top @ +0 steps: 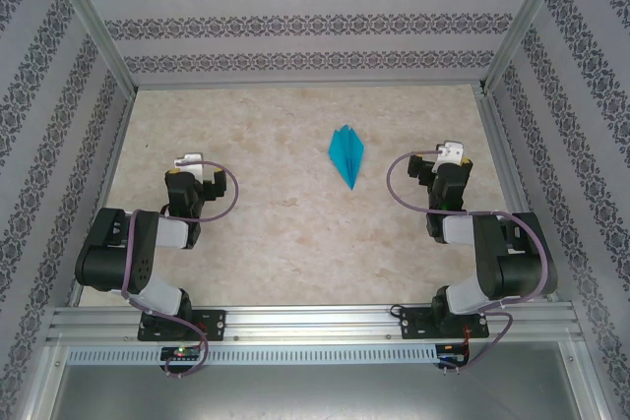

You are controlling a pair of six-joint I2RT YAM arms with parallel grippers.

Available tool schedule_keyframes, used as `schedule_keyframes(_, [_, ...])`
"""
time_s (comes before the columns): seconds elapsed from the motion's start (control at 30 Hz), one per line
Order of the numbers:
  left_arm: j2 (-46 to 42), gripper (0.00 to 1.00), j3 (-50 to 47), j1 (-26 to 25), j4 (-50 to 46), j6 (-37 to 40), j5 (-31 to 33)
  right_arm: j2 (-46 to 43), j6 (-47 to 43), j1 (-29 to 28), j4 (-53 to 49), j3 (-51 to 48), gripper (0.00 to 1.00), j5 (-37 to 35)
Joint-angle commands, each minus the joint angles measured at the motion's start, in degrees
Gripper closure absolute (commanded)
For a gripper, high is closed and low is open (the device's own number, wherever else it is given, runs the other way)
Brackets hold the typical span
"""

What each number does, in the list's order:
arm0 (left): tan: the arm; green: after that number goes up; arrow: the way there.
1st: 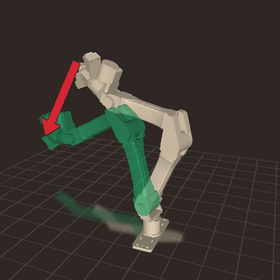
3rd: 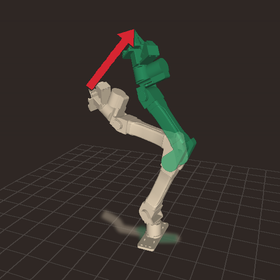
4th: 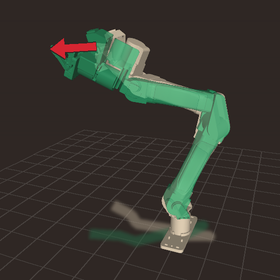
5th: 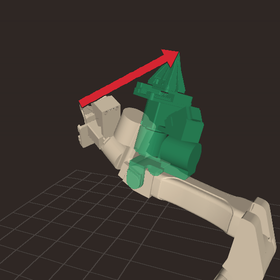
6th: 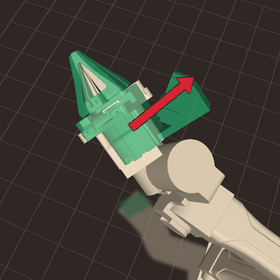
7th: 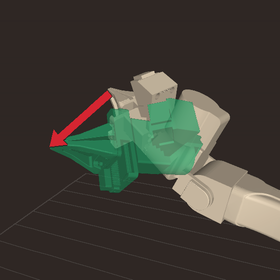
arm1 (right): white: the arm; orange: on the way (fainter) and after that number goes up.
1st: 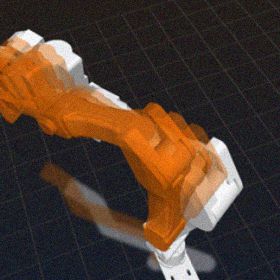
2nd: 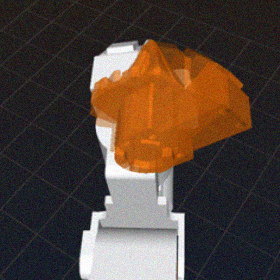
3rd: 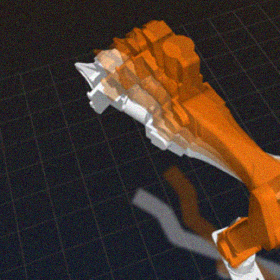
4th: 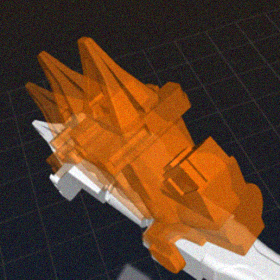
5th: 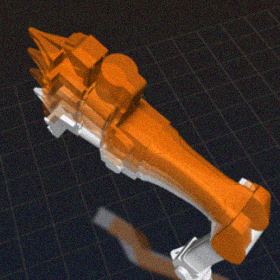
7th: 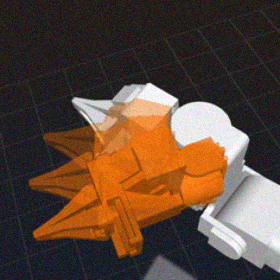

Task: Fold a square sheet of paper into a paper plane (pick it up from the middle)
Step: Reset both arms

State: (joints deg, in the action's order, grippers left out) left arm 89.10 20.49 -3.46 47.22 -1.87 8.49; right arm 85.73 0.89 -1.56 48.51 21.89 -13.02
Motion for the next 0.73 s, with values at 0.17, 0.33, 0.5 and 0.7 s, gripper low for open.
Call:
schedule_keyframes(0.17, [0.19,0.0,3.32,-0.73,0.07,3.26,-3.75,0.32,-0.13,0.97,2.03,0.13,0.02,1.81])
schedule_keyframes(0.33, [0.29,0.0,3.5,-0.75,-0.02,3.54,-4.71,0.31,-0.13,0.95,2.07,0.16,0.02,1.81])
schedule_keyframes(0.5, [0.44,0.0,3.74,-0.69,-0.5,3.54,-4.8,0.28,-0.1,0.95,2.04,0.16,0.02,1.85])
schedule_keyframes(0.7, [0.42,0.0,3.59,-0.67,-0.16,3.56,-4.71,-0.04,-0.77,0.9,3.51,-0.67,0.02,3.28])
